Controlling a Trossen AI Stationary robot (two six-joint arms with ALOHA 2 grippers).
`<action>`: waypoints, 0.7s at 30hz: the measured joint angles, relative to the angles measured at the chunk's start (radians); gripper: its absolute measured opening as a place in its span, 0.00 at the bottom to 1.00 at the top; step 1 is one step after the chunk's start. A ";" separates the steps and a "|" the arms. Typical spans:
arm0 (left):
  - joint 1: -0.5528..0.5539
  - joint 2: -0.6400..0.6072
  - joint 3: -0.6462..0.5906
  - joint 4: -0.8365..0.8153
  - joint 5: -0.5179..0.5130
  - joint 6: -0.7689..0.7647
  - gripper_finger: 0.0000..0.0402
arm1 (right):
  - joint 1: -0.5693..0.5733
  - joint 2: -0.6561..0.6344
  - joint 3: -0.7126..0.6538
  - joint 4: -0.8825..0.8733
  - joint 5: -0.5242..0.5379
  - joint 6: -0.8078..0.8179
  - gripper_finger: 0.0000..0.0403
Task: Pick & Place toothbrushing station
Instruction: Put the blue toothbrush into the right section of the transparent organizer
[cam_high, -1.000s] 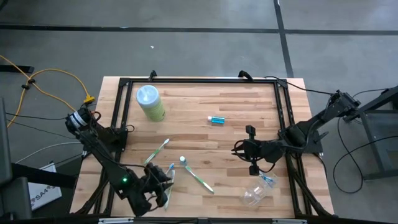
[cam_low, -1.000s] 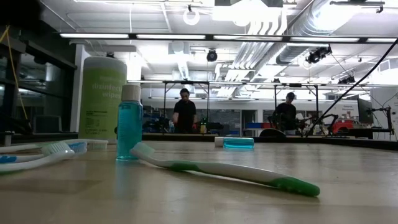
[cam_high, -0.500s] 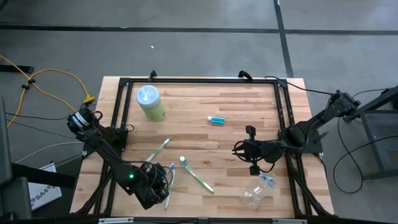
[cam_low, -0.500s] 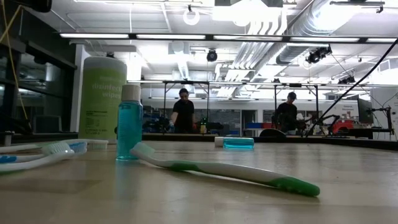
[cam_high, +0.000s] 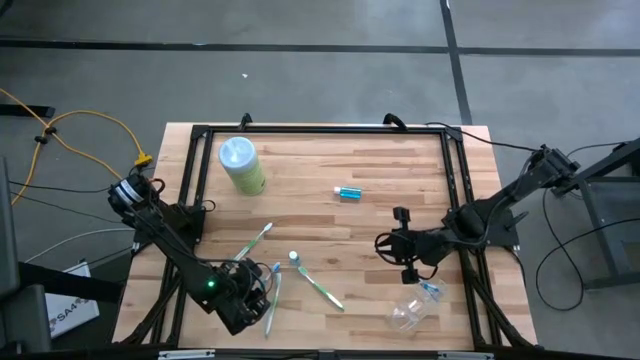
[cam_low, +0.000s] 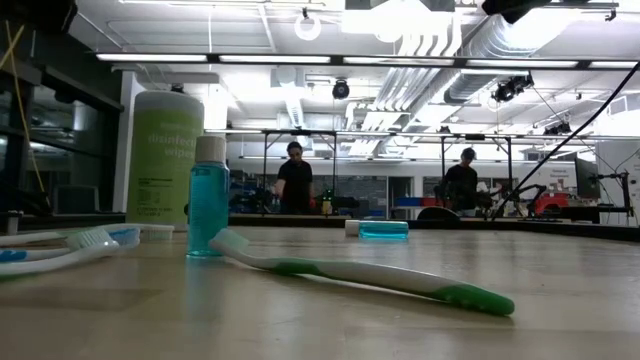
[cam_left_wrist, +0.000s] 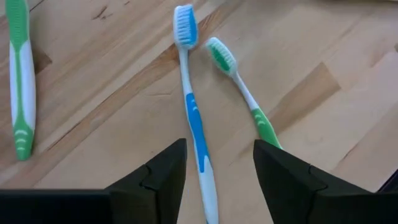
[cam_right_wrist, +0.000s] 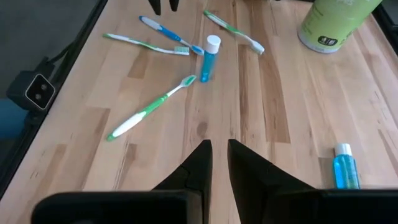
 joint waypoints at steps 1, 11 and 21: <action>0.004 0.008 0.000 0.003 0.000 -0.001 0.45 | 0.000 0.000 -0.003 0.008 0.000 0.000 0.11; 0.031 0.144 -0.001 0.109 0.153 0.057 0.45 | 0.000 0.000 -0.006 0.028 0.001 -0.009 0.11; 0.052 0.168 0.002 0.099 0.126 0.089 0.45 | 0.000 0.000 -0.007 0.034 -0.001 -0.004 0.11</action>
